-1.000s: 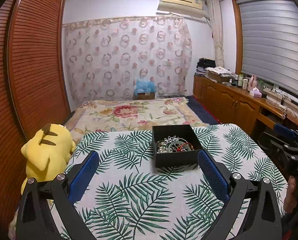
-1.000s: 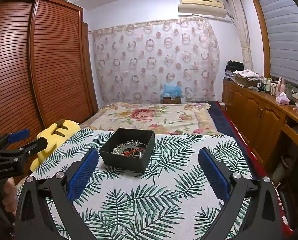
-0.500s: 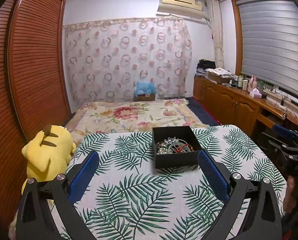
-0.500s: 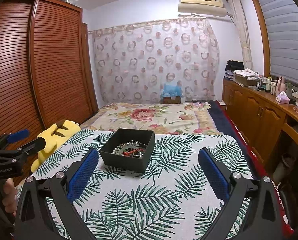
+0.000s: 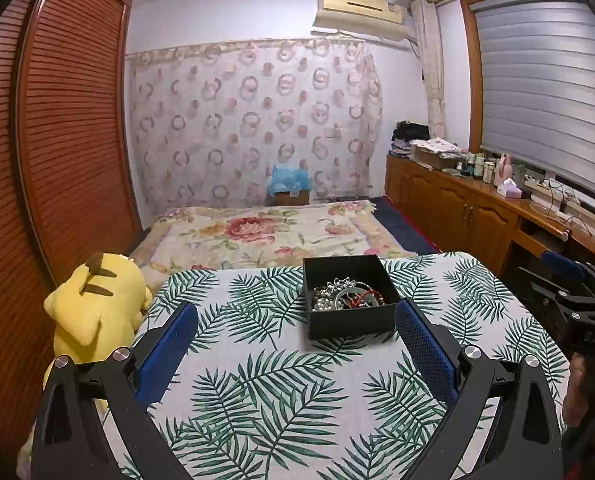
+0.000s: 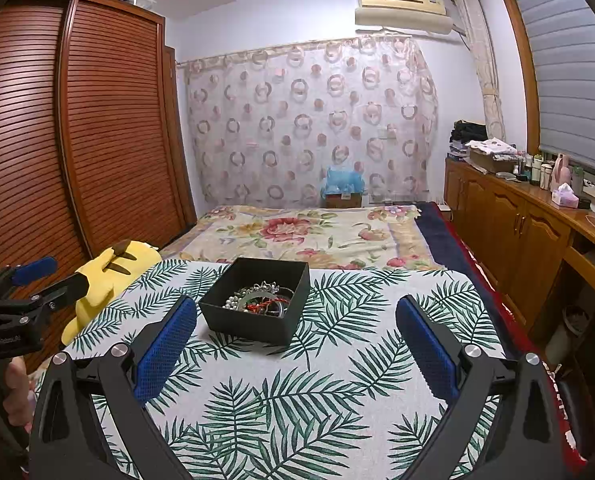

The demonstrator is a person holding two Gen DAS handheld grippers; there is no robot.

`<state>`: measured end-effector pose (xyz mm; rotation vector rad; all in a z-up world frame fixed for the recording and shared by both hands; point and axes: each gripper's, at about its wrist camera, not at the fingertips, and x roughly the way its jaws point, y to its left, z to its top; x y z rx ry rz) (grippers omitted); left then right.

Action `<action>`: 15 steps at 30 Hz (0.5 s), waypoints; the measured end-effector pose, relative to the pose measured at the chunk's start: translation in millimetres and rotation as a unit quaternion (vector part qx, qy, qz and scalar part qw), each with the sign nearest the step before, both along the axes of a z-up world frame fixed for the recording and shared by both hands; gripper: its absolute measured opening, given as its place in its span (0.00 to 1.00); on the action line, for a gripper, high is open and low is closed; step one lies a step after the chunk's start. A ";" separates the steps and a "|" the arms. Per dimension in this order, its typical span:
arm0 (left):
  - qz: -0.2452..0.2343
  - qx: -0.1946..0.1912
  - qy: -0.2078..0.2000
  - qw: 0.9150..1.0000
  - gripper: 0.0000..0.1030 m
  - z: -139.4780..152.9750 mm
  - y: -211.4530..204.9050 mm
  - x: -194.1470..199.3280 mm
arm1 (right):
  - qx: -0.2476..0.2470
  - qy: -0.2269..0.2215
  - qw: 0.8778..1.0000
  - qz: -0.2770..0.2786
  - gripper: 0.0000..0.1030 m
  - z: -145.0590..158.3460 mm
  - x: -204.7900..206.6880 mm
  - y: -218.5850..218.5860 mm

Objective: Organize jewelry

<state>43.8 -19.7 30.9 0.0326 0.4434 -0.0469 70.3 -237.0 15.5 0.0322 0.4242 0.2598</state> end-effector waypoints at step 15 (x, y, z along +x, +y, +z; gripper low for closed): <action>-0.001 0.000 0.000 1.000 0.93 -0.5 -0.7 -0.6 | 0.000 0.000 1.000 0.000 0.98 -0.4 0.1 0.0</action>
